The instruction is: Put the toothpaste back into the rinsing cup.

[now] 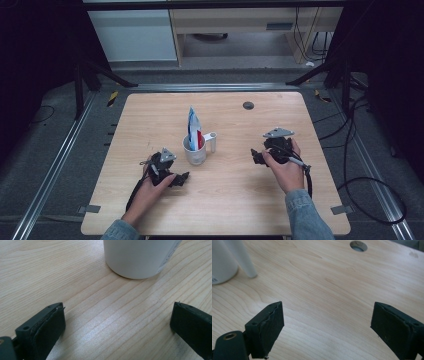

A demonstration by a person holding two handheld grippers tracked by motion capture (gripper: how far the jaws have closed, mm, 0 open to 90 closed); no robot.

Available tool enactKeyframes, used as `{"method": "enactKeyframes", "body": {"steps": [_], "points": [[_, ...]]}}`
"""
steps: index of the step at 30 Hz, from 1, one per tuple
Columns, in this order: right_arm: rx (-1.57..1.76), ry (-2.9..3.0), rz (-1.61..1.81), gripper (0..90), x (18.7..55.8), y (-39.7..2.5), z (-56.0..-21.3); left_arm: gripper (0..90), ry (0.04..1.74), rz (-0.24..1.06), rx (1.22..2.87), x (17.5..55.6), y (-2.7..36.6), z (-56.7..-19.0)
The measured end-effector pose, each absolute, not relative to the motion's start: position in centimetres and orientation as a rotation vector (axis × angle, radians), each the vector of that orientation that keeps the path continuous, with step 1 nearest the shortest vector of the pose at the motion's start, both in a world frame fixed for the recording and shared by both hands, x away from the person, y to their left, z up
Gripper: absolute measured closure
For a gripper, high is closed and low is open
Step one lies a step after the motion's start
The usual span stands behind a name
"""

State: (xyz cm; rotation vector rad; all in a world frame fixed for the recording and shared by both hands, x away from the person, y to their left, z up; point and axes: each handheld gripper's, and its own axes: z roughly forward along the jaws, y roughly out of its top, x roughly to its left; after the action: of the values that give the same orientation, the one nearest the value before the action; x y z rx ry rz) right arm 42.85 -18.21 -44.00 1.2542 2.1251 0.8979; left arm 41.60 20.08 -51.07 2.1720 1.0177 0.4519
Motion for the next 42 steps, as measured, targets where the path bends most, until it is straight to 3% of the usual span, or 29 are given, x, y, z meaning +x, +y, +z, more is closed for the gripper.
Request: {"method": "enactKeyframes", "body": {"steps": [34,42], "points": [[1.496,2.05,0.842,11.7,43.4,-23.4,-50.7,0.0,1.018,0.452,2.172,41.6,20.1,-51.1],[1.507,1.99,0.879,7.2,43.6,-23.1,-51.4,0.0,1.017,0.452,2.172,41.6,20.1,-51.1]]}}
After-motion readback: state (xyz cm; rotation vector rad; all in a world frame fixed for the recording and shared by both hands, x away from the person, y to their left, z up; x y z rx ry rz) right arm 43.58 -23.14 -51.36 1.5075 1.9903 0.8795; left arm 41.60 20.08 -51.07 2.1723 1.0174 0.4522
